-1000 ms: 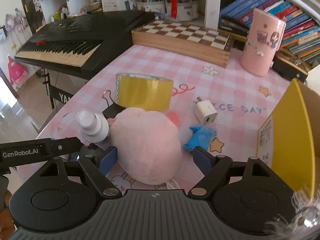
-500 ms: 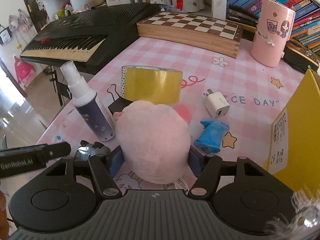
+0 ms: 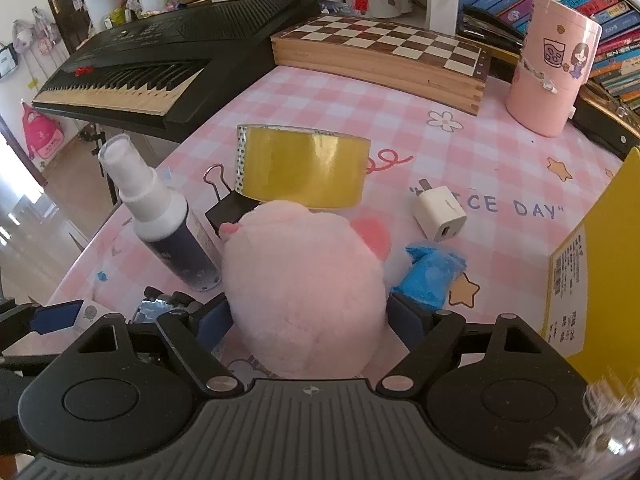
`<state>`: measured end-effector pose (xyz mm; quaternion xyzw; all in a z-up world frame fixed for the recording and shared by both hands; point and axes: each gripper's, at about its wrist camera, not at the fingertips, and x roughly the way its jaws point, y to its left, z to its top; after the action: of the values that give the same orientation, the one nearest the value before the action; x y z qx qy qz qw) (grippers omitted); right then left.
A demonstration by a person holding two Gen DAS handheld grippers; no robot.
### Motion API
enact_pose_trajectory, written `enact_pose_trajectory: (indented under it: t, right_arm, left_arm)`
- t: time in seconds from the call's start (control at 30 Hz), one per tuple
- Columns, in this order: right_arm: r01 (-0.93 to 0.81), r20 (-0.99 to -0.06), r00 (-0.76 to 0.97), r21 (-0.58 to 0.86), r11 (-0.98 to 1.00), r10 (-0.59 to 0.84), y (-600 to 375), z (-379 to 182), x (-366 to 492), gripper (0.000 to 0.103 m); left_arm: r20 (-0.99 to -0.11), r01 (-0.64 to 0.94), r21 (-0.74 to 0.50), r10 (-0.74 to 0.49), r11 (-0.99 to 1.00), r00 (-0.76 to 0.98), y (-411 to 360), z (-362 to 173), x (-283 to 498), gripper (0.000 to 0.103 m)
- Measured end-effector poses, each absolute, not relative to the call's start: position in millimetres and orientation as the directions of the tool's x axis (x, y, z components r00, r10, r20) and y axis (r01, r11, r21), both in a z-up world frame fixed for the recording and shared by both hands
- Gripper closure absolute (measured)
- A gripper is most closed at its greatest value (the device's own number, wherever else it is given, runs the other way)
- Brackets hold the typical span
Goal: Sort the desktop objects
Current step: 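Close the left tool on the white box while the right tool grips and lifts the plush, then carry the white box in the left tool while the right tool carries the plush to the yellow box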
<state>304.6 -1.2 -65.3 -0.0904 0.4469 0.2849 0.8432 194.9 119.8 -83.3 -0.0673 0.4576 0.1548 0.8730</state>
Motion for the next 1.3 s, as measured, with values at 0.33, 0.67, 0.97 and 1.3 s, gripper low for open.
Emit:
enact_pose_trajectory:
  t: [0.33,0.67,0.97,1.3]
  right_arm:
    - [-0.589,-0.777,0.445,0.121,0.799,0.445,-5,-53,296,0.042]
    - [-0.535,-0.723,0.532,0.118,0.837,0.442,-26,-23,269,0.043]
    - [-0.48,-0.687,0.597,0.11,0.87,0.415,-42,-5,230,0.042]
    - [-0.436,-0.67,0.637,0.096,0.895,0.382,-48,3,171,0.042]
  left_arm:
    - [-0.756,-0.329,0.011,0.224,0.944,0.615,119,-53,186,0.051]
    - [-0.683,-0.279,-0.04,0.177,0.96,0.708,118,-18,160,0.05]
    - [-0.628,-0.209,-0.068,0.121,0.976,0.769,116,3,126,0.051]
    - [-0.621,-0.133,-0.085,0.052,0.987,0.782,117,5,82,0.051]
